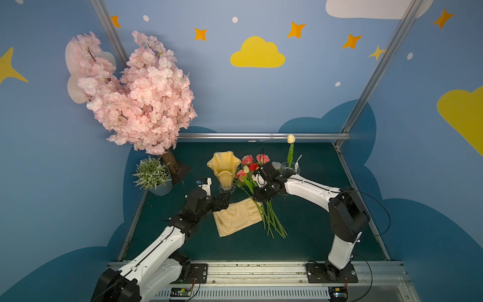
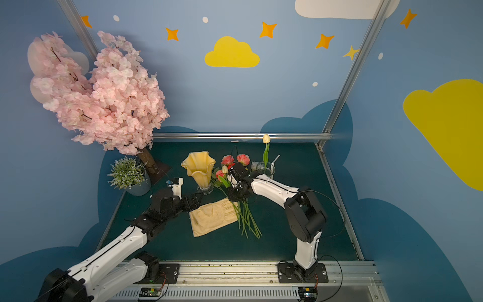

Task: Arrange the flowers in different vases according to their variety
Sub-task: Pick up the flower at the center of the board.

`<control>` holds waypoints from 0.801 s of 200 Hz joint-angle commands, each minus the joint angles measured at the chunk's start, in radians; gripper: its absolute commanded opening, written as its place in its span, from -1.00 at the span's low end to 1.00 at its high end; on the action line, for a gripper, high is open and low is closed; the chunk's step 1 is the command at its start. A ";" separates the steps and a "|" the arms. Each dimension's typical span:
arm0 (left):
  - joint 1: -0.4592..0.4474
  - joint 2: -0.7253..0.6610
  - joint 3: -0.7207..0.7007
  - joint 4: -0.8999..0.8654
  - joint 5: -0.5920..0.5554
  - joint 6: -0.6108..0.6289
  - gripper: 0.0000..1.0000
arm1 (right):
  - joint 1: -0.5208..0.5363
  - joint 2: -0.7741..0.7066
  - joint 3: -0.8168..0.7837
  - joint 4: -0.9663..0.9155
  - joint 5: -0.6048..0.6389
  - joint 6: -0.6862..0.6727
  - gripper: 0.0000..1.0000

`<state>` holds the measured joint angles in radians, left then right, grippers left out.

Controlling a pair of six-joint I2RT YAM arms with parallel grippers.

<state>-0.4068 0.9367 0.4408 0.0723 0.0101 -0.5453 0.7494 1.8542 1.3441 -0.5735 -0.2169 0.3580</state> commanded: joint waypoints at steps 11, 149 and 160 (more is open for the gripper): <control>-0.002 -0.007 -0.008 -0.011 -0.007 0.014 0.99 | 0.004 0.060 0.067 -0.057 0.035 -0.023 -0.48; -0.001 0.004 -0.008 0.000 0.001 0.012 0.98 | 0.004 0.153 0.145 -0.092 0.073 -0.033 -0.86; -0.001 0.002 -0.008 0.000 0.001 0.011 0.99 | 0.006 0.130 0.136 -0.087 0.085 -0.031 -0.98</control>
<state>-0.4068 0.9367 0.4408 0.0677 0.0074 -0.5453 0.7498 2.0079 1.4662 -0.6403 -0.1562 0.3313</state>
